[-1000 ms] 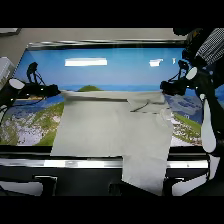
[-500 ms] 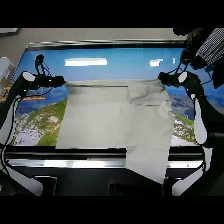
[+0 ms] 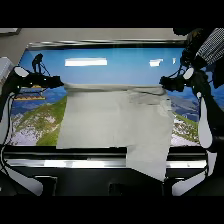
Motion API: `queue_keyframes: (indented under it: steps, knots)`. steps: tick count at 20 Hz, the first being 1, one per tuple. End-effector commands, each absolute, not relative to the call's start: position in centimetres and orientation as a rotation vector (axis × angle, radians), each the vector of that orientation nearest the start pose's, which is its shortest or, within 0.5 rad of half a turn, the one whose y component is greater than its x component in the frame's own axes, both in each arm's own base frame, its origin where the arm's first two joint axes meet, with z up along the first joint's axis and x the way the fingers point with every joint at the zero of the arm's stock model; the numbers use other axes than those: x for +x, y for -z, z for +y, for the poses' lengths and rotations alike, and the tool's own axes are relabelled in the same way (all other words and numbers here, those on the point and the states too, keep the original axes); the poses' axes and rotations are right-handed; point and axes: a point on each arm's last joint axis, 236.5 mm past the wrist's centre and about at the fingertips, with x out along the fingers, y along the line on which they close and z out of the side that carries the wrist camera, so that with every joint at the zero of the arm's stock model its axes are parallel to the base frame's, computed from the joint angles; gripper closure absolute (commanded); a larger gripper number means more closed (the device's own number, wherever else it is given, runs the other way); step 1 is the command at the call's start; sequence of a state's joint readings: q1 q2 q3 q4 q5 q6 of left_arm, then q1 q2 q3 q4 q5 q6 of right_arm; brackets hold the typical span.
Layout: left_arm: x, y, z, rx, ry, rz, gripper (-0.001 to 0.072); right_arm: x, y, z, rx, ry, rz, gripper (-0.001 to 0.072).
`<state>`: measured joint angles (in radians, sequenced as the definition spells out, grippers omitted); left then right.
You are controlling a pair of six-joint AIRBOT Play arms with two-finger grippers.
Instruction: Fold the clothes and pants, and hang the long-sleeved shirts on hangers.
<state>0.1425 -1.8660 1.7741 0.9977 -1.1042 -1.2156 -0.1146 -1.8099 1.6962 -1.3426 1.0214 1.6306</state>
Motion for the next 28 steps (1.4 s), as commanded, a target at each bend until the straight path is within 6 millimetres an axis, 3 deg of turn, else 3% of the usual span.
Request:
queue_keyframes:
  steps: [1,5,7,12,20,21,22,23,24,26,28]
  knots:
    - [47.1,-0.3,-3.6,-0.32,0.488,1.392,0.0686,44.2,0.9,-1.8,0.263,0.017,1.504,0.066]
    - [41.8,3.8,-1.7,-0.359,0.361,1.658,0.0686,38.5,3.2,-0.8,0.306,0.033,1.732,0.066]
    - [40.1,5.3,-2.0,-0.381,0.364,1.719,0.0685,37.1,4.5,-0.7,0.31,0.038,1.784,0.066]
    - [39.3,6.3,-3.7,-0.347,0.41,1.748,0.0686,38.8,5.1,-0.9,0.312,0.045,1.711,0.066]
    - [38.2,7.9,-4.5,-0.379,0.402,1.833,0.0671,40.6,6.8,-1.0,0.315,0.039,1.661,0.0659]
    - [38.2,7.8,-4.5,-0.378,0.405,1.837,0.0502,40.6,6.7,-0.8,0.322,0.034,1.66,0.0628]
    - [38.0,7.5,-4.3,-0.379,0.408,1.843,0.0239,40.6,6.3,-0.8,0.322,0.026,1.658,0.0445]
    - [38.0,6.8,-3.9,-0.383,0.408,1.846,0.0107,40.5,5.5,-0.8,0.308,-0.016,1.656,0.025]
    - [38.1,5.6,-3.3,-0.388,0.404,1.835,0.0107,40.4,4.0,-1.0,0.316,-0.058,1.651,0.0192]
    - [38.9,2.8,-1.3,-0.402,0.36,1.758,0.011,39.8,0.7,-3.7,0.396,-0.04,1.628,0.0127]
    - [38.4,1.0,1.5,-0.411,0.261,1.719,0.0138,36.8,-1.1,-7.3,0.48,0.037,1.665,0.0101]
